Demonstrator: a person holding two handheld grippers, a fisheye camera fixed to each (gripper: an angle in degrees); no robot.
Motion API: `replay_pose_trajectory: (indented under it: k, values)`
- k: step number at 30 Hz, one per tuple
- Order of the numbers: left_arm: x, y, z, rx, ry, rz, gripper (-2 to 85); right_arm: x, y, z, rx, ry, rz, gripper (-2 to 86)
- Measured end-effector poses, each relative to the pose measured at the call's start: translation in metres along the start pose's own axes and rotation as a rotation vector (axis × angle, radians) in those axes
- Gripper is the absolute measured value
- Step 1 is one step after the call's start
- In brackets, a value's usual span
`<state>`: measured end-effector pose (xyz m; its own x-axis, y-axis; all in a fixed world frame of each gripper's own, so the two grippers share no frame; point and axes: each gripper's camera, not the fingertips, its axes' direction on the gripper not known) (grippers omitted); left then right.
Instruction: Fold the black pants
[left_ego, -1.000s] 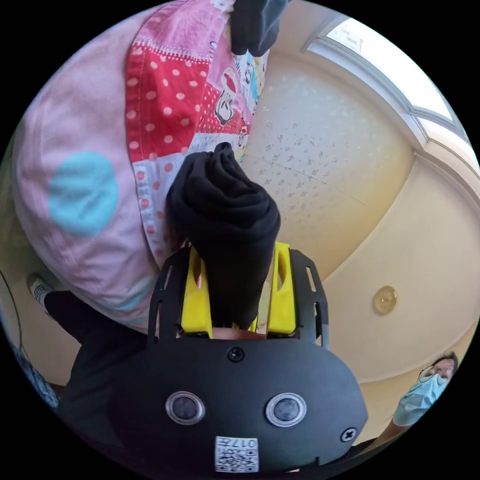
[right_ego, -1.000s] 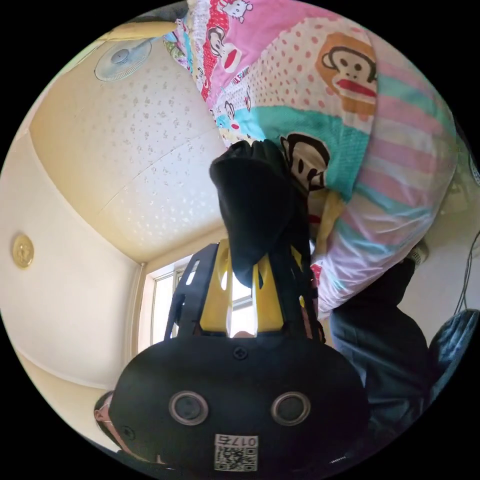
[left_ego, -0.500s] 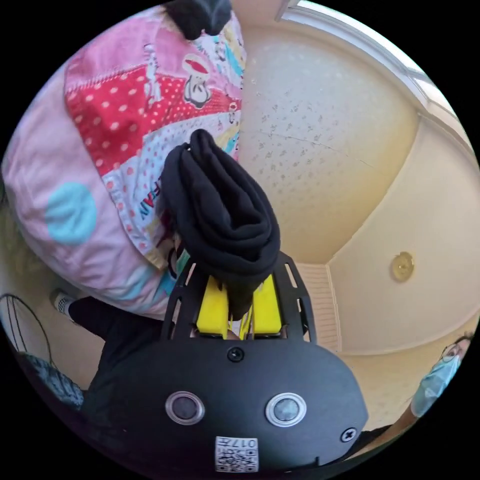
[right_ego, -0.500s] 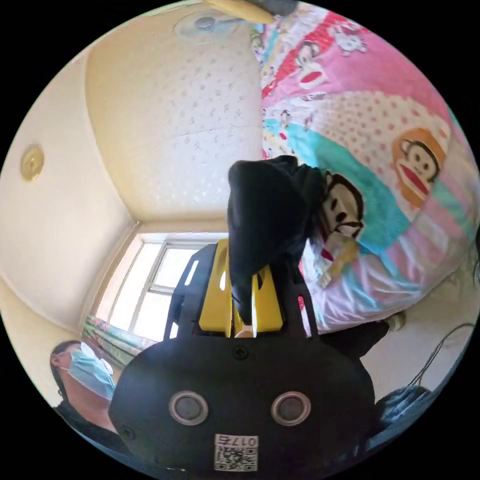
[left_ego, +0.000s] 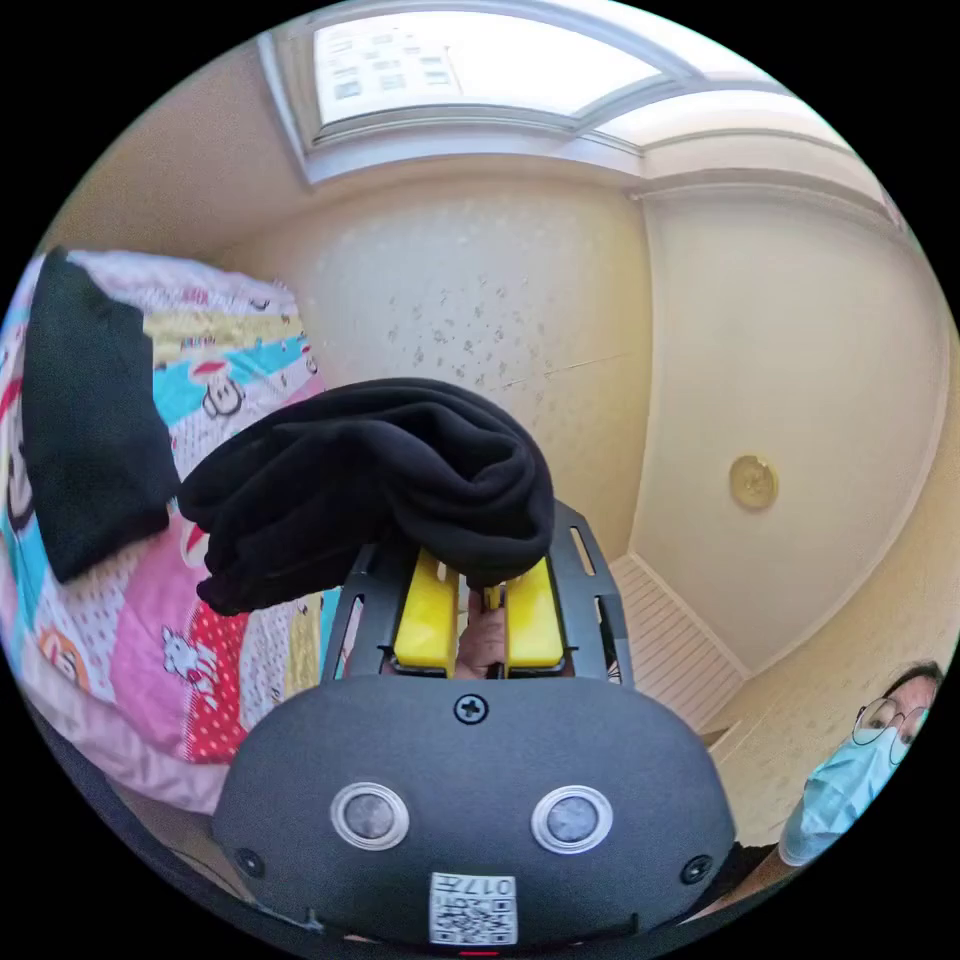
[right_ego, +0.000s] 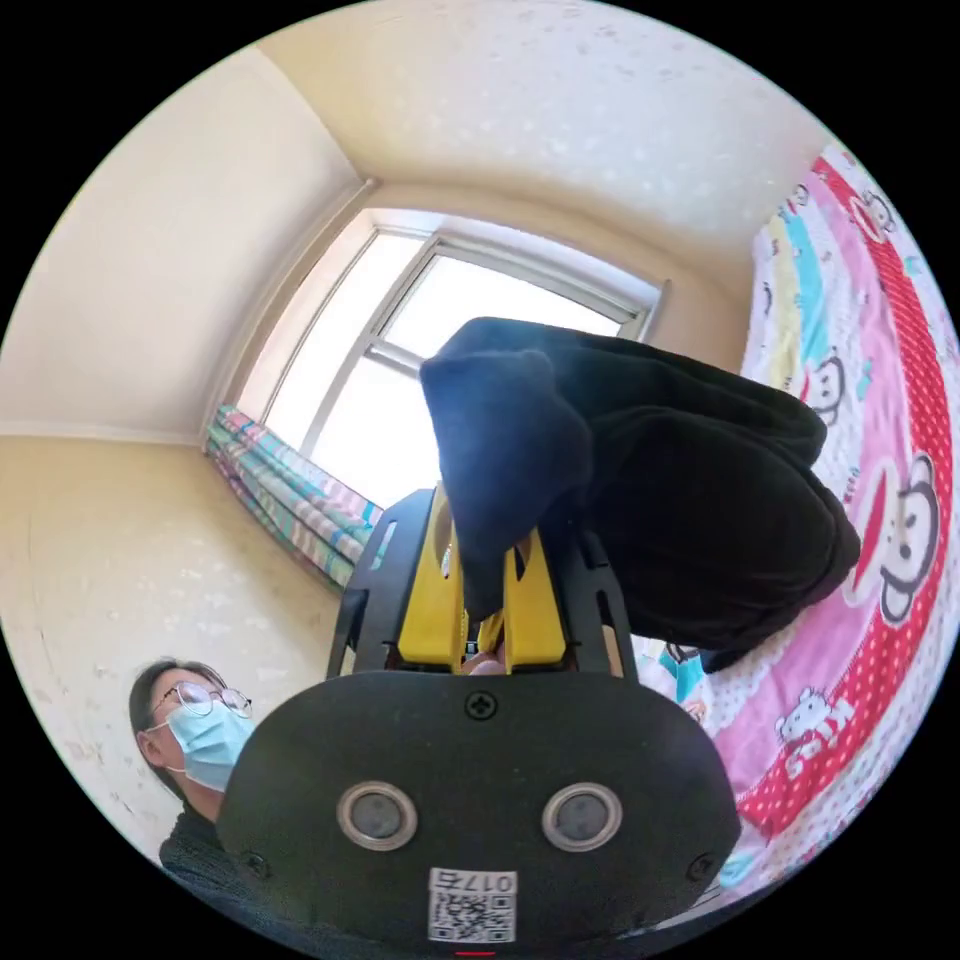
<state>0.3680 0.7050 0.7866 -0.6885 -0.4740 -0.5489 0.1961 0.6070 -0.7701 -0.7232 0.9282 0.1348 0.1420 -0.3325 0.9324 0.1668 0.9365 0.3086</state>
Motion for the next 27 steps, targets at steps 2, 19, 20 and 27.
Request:
replay_pose_trajectory:
  k: [2,19,20,27]
  values:
    - [0.008,-0.023,-0.017,0.051,-0.054,0.056,6.3,0.018,-0.016,0.054,-0.035,-0.072,-0.003,6.3]
    - [-0.28,0.188,-0.058,0.008,-0.264,-0.498,-0.5,0.26,0.146,0.05,0.005,0.266,0.441,1.4]
    - [-0.261,0.19,-0.05,-0.01,-0.284,-0.463,-0.7,0.236,0.14,0.032,0.004,0.307,0.363,1.3]
    - [-0.064,0.2,0.08,-0.244,-0.397,0.23,-0.6,0.058,0.158,-0.057,-0.083,0.901,-0.127,4.4]
